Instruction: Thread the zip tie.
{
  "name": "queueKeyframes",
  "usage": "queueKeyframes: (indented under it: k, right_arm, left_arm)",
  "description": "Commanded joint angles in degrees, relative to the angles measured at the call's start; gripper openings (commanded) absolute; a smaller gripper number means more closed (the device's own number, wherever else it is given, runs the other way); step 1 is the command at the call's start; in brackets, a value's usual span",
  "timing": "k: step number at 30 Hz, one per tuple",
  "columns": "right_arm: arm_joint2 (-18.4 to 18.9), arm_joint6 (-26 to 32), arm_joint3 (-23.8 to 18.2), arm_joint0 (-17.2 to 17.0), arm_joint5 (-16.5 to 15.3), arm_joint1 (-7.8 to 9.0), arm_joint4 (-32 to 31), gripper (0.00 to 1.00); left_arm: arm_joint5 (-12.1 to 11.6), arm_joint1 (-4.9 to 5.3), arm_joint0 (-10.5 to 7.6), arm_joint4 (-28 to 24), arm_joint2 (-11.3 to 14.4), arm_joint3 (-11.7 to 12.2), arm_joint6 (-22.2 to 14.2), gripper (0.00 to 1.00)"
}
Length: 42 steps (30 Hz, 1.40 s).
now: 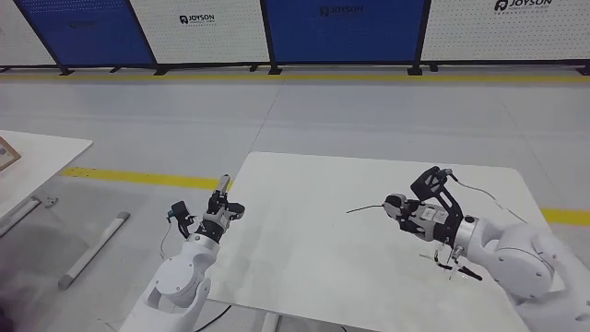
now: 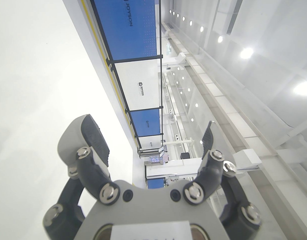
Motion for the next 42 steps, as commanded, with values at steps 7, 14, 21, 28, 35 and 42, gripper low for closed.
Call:
queueKeyframes:
  k: [7, 14, 21, 28, 35, 42]
  right_arm:
    - [-0.3, -0.3, -1.2, -0.1, 0.0, 0.03, -3.2, 0.0]
    - [-5.5, -2.7, -6.5, 1.6, 0.0, 0.92, -13.9, 0.0]
    - [-9.4, -6.7, -6.5, 3.1, 0.0, 2.11, -17.5, 0.0]
    - [-9.4, -6.7, -6.5, 3.1, 0.0, 2.11, -17.5, 0.0]
    - [-10.0, -6.5, -7.2, 2.6, 0.0, 2.02, -19.5, 0.0]
    - [-10.7, -11.3, -10.3, 2.9, 0.0, 2.3, -37.6, 0.0]
  left_arm:
    - [0.0, 0.0, 0.0, 0.0, 0.0, 0.0, 0.0, 1.0]
    - [0.0, 0.0, 0.0, 0.0, 0.0, 0.0, 0.0, 1.0]
    - [0.0, 0.0, 0.0, 0.0, 0.0, 0.0, 0.0, 1.0]
    - [0.0, 0.0, 0.0, 0.0, 0.0, 0.0, 0.0, 1.0]
    - [0.0, 0.0, 0.0, 0.0, 0.0, 0.0, 0.0, 1.0]
    - [0.0, 0.0, 0.0, 0.0, 0.0, 0.0, 0.0, 1.0]
